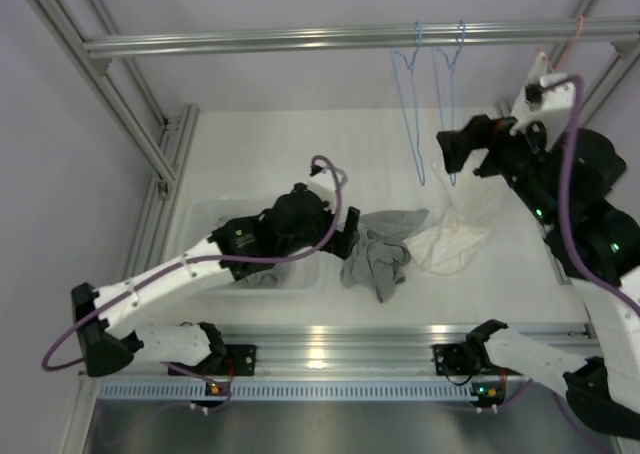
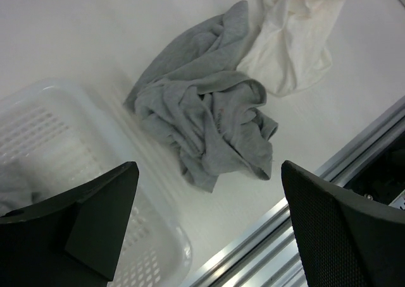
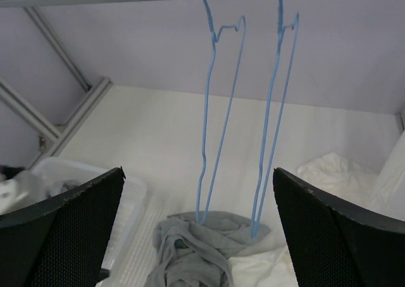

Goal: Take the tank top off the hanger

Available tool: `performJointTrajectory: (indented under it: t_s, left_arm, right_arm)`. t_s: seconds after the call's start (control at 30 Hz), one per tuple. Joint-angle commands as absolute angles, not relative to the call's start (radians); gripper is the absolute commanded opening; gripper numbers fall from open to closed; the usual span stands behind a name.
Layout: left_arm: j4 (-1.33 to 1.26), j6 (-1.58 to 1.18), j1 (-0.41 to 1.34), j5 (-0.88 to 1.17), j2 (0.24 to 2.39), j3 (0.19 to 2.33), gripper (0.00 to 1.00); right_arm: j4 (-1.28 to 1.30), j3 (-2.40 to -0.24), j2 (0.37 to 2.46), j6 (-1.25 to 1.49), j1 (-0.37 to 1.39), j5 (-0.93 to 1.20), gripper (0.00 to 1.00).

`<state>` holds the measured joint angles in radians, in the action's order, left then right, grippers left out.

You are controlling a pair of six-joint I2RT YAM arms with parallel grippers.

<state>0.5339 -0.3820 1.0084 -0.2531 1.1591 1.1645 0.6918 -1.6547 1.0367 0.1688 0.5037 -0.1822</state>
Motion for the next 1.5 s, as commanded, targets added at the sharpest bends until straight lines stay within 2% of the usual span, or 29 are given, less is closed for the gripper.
performJointTrajectory:
  t_s: [0.0, 0.13, 0.37, 0.6, 0.63, 0.7, 0.77, 0.83, 0.93, 1.03, 1.17, 1.27, 1.47]
  left_arm:
    - [0.397, -0.325, 1.078, -0.261, 1.333, 1.242, 0.99]
    - [0.342, -0.301, 1.091, -0.310, 1.534, 1.259, 0.99]
    - [0.273, -0.308, 1.091, -0.279, 1.902, 1.330, 0.99]
    - [0.265, -0.370, 1.089, -0.261, 2.023, 1.321, 0.97]
    - [0.258, -0.388, 1.089, -0.246, 2.026, 1.313, 0.92]
    - [0.249, -0.408, 1.092, -0.206, 2.025, 1.286, 0.54]
    - [0.245, -0.442, 1.100, -0.218, 1.985, 1.246, 0.07]
    - [0.245, -0.459, 1.106, -0.254, 1.900, 1.217, 0.00]
    - [0.248, -0.465, 1.111, -0.308, 1.780, 1.167, 0.00]
    - [0.265, -0.483, 1.111, -0.389, 1.538, 1.124, 0.00]
    - [0.294, -0.439, 1.111, -0.481, 1.347, 1.138, 0.00]
    - [0.343, -0.370, 1.111, -0.534, 1.273, 1.235, 0.00]
    - [0.498, -0.276, 1.109, -0.704, 1.259, 1.495, 0.00]
  right_arm:
    - [0.722, -1.579, 0.864, 0.176, 0.508, -0.124, 0.99]
    - [0.805, -1.568, 0.733, 0.163, 0.509, -0.114, 0.99]
    - [0.844, -1.552, 0.594, 0.152, 0.508, 0.076, 0.99]
    - [0.842, -1.539, 0.555, 0.132, 0.508, 0.149, 0.99]
    - [0.842, -1.539, 0.557, 0.129, 0.508, 0.150, 0.99]
    - [0.841, -1.536, 0.561, 0.123, 0.508, 0.146, 0.99]
    - [0.841, -1.531, 0.568, 0.114, 0.508, 0.132, 0.99]
    - [0.838, -1.520, 0.575, 0.106, 0.509, 0.115, 0.99]
    - [0.827, -1.505, 0.584, 0.103, 0.509, 0.084, 0.99]
    - [0.801, -1.488, 0.577, 0.117, 0.508, 0.074, 0.99]
    - [0.766, -1.479, 0.560, 0.132, 0.509, 0.057, 0.99]
    - [0.746, -1.483, 0.560, 0.140, 0.509, 0.052, 0.99]
    - [0.724, -1.470, 0.571, 0.153, 0.508, 0.063, 0.99]
